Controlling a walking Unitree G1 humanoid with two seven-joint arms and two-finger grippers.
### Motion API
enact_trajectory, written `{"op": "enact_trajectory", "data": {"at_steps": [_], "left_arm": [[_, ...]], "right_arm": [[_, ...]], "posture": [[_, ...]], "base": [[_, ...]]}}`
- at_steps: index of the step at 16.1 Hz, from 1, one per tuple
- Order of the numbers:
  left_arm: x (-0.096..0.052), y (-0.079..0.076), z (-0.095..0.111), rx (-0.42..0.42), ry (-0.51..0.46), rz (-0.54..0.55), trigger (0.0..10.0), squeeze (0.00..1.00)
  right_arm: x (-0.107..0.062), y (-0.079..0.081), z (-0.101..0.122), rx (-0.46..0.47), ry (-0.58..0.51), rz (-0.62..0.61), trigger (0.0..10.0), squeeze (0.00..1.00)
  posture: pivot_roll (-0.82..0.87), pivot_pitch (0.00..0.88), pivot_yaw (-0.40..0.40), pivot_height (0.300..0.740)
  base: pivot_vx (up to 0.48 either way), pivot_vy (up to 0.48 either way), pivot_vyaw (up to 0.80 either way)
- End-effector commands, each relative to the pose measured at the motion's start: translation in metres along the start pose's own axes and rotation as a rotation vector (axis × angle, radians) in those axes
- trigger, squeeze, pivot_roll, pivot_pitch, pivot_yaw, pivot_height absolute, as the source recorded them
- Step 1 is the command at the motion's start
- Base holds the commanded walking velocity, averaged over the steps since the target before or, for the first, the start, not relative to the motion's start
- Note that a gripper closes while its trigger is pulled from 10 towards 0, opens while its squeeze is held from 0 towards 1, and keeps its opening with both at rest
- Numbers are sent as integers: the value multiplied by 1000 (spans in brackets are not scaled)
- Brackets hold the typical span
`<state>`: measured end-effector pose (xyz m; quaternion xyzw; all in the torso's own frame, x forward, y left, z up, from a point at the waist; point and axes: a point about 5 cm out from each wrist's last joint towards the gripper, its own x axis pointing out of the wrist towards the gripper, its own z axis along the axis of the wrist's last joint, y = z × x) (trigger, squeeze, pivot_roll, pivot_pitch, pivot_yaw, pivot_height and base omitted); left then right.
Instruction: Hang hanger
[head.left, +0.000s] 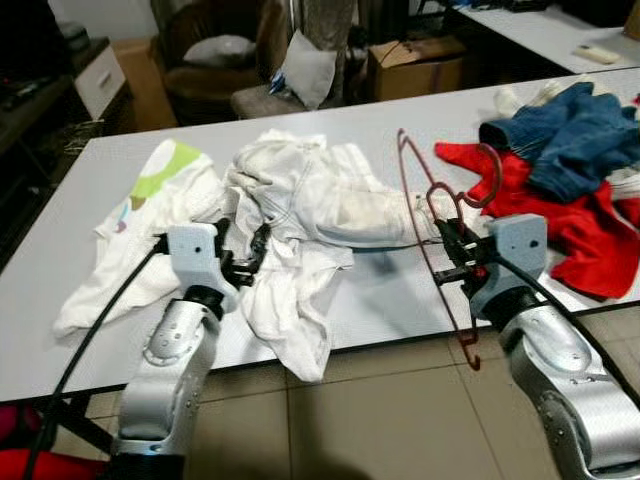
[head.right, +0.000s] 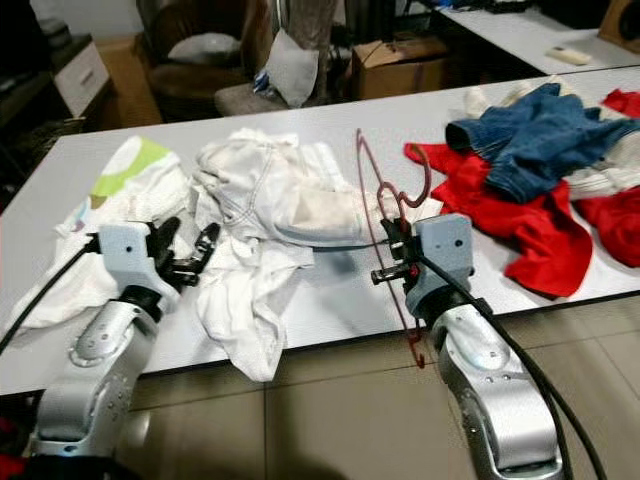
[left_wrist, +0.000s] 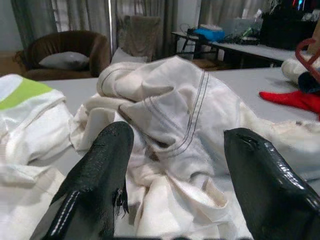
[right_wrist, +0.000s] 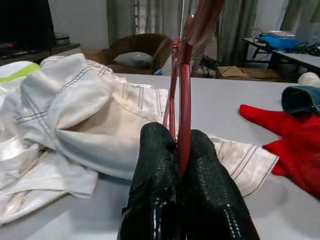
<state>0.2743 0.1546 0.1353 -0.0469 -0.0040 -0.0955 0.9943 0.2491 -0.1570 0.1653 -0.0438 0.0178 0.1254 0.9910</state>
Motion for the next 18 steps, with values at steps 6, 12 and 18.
{"op": "enact_trajectory", "data": {"at_steps": [6,12,18], "left_arm": [[-15,9,-26,205,201,-191,10000,0],[-22,15,-42,262,303,-243,10000,0],[7,-9,-19,78,101,-239,10000,0]], "right_arm": [[-15,-12,-1,-130,104,133,10000,0],[-25,-12,-13,-120,183,122,10000,0],[-13,-32,22,-44,-40,-12,10000,0]], "posture": [[-119,0,125,740],[-138,0,125,740],[-149,0,128,740]], "base": [[0,0,0],[0,0,0],[0,0,0]]}}
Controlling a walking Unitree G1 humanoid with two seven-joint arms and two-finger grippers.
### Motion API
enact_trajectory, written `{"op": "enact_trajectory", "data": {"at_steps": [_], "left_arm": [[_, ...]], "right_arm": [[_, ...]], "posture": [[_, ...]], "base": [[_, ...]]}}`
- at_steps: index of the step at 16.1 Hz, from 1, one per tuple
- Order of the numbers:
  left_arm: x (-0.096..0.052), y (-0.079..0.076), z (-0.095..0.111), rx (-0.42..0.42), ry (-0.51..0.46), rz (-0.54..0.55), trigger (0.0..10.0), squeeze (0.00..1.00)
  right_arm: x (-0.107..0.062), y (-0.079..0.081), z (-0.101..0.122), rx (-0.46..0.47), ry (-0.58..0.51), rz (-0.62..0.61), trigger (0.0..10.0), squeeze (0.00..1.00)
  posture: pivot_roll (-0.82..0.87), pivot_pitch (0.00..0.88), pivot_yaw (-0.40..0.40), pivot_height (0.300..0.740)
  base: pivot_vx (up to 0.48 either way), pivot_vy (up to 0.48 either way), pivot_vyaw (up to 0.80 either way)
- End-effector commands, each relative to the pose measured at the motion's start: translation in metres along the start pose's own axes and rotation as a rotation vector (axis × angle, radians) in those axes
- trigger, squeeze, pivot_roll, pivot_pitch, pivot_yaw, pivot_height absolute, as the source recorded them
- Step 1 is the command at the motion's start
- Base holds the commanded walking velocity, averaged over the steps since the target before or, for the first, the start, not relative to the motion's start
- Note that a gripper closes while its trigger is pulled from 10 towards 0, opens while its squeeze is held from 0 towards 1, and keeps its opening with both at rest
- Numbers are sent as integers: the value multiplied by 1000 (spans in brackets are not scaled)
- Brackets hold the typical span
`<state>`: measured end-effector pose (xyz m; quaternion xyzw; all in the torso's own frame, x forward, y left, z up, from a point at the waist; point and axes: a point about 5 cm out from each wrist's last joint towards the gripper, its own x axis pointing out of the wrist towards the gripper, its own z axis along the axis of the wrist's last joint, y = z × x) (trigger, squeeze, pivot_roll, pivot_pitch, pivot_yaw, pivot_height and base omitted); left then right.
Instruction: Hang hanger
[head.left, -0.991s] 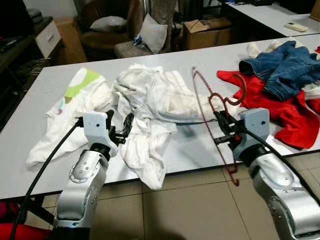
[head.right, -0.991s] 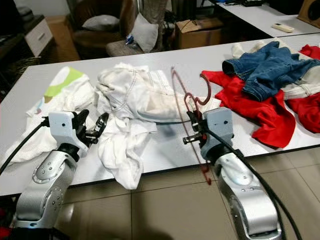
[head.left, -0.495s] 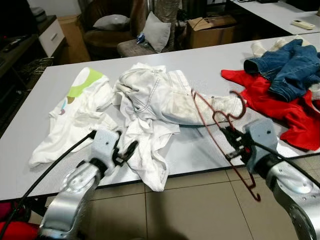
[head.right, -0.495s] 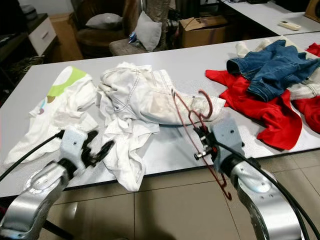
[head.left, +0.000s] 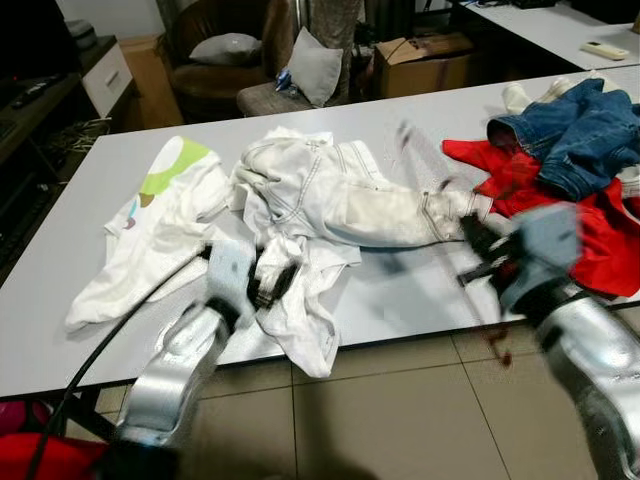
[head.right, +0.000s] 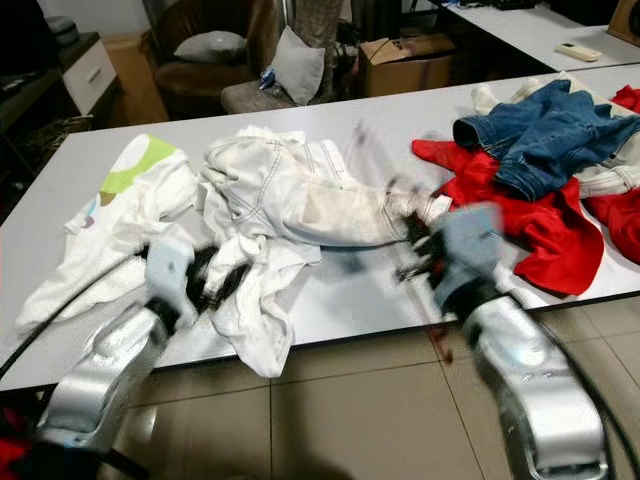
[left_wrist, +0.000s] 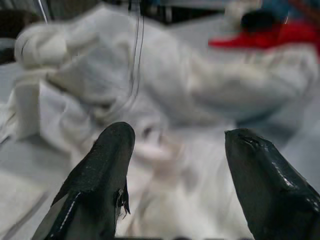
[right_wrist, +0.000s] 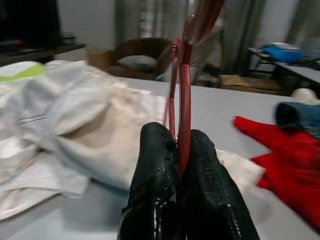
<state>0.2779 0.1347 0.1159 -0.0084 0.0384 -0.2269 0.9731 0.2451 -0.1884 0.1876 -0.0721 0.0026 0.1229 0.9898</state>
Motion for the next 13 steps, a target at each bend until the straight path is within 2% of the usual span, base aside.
{"op": "enact_trajectory", "data": {"at_steps": [1,4,7,12,13], "left_arm": [[-4,7,4,-42,-37,46,10000,0],[-13,5,7,-66,-106,130,10000,0],[-14,-4,2,-84,-111,145,10000,0],[-15,-6,6,-78,-129,164,10000,0],[-15,-7,6,-75,-129,163,10000,0]], "right_arm": [[-4,0,1,5,-8,0,10000,0],[-8,13,-9,29,30,26,10000,0],[3,10,-11,116,29,-25,10000,0],[4,11,-19,126,48,-28,10000,0],[4,12,-23,181,67,-37,10000,0]], "posture": [[-151,0,127,740],[-157,0,111,740],[-138,0,71,740],[-129,0,60,740],[-128,0,59,740]], "base": [[0,0,0],[0,0,0],[0,-480,0],[0,-480,0],[0,-337,0]]}}
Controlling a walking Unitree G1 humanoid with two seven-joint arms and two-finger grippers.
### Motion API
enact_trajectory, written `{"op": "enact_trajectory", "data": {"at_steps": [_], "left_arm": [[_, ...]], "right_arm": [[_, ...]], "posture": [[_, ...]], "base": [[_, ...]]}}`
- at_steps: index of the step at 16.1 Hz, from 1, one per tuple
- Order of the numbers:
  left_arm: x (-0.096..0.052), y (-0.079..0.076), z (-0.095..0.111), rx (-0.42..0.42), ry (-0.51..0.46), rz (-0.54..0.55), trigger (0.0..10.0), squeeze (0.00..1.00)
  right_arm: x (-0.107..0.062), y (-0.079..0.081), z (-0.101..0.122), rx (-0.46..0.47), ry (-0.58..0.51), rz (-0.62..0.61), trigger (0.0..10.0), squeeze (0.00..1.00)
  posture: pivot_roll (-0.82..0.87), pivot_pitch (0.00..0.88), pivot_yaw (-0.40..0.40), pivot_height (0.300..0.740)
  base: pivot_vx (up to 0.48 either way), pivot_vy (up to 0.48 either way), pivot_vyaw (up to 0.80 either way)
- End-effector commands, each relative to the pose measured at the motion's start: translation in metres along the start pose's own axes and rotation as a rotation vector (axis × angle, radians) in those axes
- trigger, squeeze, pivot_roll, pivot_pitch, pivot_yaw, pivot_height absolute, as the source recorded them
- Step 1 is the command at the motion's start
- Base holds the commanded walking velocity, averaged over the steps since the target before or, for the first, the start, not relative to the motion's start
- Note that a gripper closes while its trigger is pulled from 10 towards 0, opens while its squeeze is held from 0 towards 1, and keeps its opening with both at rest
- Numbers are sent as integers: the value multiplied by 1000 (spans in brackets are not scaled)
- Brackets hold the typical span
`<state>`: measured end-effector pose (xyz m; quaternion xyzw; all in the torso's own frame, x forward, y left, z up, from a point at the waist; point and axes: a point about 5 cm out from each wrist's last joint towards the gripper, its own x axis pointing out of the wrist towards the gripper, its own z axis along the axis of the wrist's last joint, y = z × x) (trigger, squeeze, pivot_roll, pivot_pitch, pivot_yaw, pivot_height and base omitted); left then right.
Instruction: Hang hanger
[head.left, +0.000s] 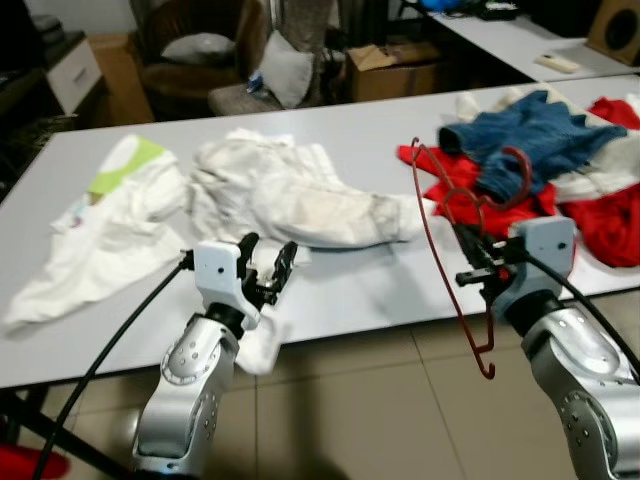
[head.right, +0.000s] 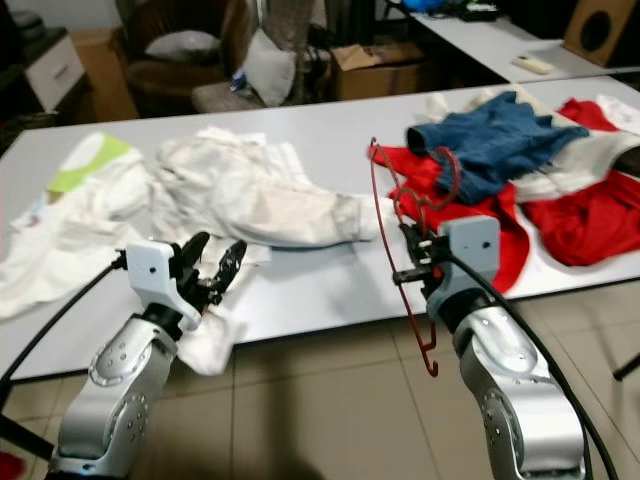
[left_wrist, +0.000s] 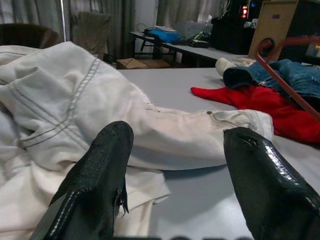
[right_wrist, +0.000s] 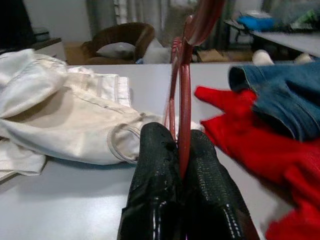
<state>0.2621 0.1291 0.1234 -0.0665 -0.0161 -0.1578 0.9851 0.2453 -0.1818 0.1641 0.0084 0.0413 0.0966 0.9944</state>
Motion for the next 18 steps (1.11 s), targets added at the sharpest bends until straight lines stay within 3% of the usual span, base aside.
{"op": "enact_trajectory", "data": {"at_steps": [1,5,8,9,12,13,18], "left_arm": [[-2,5,0,19,4,26,10000,0],[-6,7,-3,12,36,11,10000,0],[-6,10,0,19,26,15,10000,0],[-6,10,0,21,31,19,10000,0],[-6,13,-3,10,48,49,10000,0],[-5,15,-3,4,42,57,10000,0],[-4,23,3,-6,26,91,10000,0]], "right_arm": [[1,8,-4,39,26,50,10000,0],[3,13,-18,22,116,49,10000,0],[-2,15,-18,174,65,40,10000,0],[-6,23,-25,181,115,121,10000,0],[-9,34,-29,69,155,205,10000,0],[-7,35,-28,46,144,210,10000,0],[3,28,-6,108,2,142,10000,0]], "posture": [[-128,0,60,740],[-128,0,73,740],[-124,0,75,740],[-125,0,76,740],[-126,0,77,740],[-127,0,76,740],[-119,0,63,740]], "base": [[0,0,0],[0,0,0],[0,0,0],[0,0,0],[0,0,0],[0,0,0],[248,0,-446]]}}
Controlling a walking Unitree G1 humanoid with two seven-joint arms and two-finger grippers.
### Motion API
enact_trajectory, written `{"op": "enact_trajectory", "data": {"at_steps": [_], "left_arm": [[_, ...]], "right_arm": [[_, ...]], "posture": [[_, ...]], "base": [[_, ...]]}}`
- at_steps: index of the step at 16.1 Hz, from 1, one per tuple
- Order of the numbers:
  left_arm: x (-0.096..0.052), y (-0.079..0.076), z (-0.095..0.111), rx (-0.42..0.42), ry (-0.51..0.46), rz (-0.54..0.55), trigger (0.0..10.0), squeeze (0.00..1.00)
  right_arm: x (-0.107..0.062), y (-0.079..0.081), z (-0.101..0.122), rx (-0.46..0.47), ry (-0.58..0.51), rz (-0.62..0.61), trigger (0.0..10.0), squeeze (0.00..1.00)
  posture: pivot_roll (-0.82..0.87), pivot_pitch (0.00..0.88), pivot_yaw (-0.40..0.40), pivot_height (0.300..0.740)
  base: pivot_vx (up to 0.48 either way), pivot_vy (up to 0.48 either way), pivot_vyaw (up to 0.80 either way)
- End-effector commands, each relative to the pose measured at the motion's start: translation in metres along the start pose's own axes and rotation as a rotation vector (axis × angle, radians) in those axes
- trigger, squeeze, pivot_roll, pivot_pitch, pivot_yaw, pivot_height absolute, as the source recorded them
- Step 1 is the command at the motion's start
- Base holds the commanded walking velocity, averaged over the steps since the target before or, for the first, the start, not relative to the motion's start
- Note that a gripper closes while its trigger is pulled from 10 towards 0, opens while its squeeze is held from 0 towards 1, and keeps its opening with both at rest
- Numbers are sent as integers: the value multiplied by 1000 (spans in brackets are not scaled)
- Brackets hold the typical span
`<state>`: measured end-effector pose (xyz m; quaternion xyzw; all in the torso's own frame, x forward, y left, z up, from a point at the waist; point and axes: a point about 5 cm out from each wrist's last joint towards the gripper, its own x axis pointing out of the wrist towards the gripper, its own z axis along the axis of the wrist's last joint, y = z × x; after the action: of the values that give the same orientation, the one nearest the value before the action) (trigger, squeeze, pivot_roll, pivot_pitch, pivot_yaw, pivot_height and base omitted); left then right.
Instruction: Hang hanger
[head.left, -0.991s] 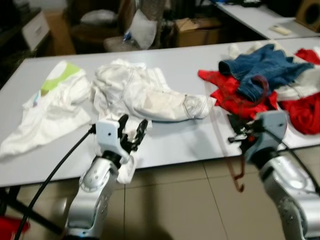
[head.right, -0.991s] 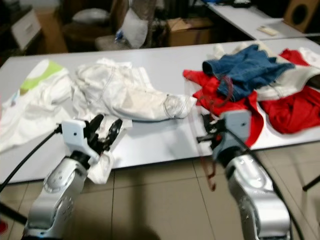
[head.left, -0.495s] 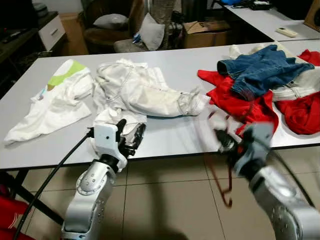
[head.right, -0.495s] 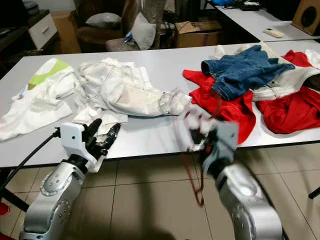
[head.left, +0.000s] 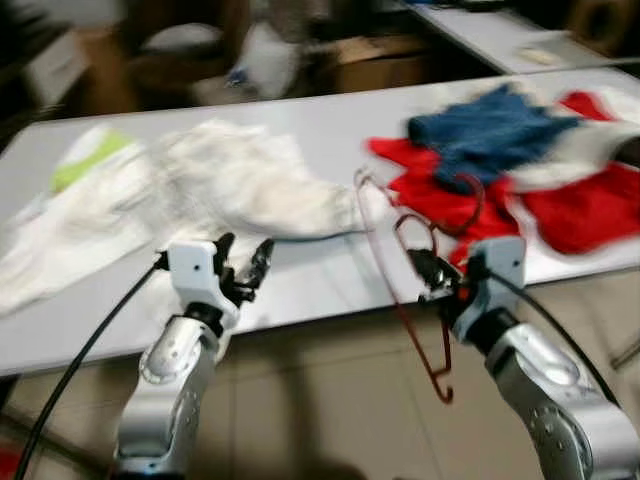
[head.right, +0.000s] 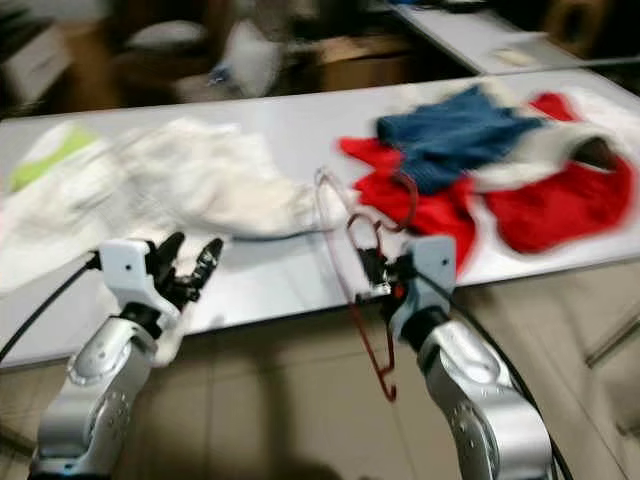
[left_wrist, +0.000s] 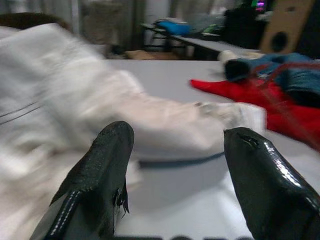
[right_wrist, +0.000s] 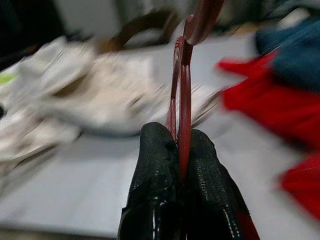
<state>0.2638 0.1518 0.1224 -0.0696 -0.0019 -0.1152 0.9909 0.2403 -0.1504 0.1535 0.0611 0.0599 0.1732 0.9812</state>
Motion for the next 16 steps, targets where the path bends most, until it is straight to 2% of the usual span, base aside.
{"op": "enact_trajectory", "data": {"at_steps": [1,3,4,6,8,9,11,14,16], "left_arm": [[2,1,2,4,-1,10,10000,0],[4,2,3,3,-6,11,10000,0],[6,0,4,0,-11,0,10000,0],[9,-3,5,-3,-12,-14,10000,0],[10,-6,4,-3,-9,-28,10000,0],[11,-10,1,5,5,-59,10000,0],[9,-14,-3,25,33,-102,10000,0],[6,-23,-8,87,66,-223,10000,0],[13,-23,-11,154,103,-246,10000,0]], "right_arm": [[1,-3,12,-26,-63,-6,10000,0],[3,-1,19,-17,-93,7,10000,0],[3,2,26,-11,-146,9,10000,0],[4,0,26,-31,-118,-17,10000,0],[3,0,24,1,-118,-17,10000,0],[1,-2,21,36,-102,-18,10000,0],[-4,-5,18,30,-86,-32,10000,0],[-10,-11,16,31,-78,-83,10000,0],[-13,-13,15,26,-71,-100,10000,0]], "posture": [[-119,0,63,740],[-121,0,64,740],[-124,0,67,740],[-129,0,72,740],[-132,0,75,740],[-138,0,80,740],[-141,0,83,740],[-152,0,96,740],[-163,0,108,740]], "base": [[416,0,0],[416,0,0],[420,0,0],[424,0,0],[426,0,0],[420,0,-756],[409,0,-687],[96,0,0],[0,0,0]]}}
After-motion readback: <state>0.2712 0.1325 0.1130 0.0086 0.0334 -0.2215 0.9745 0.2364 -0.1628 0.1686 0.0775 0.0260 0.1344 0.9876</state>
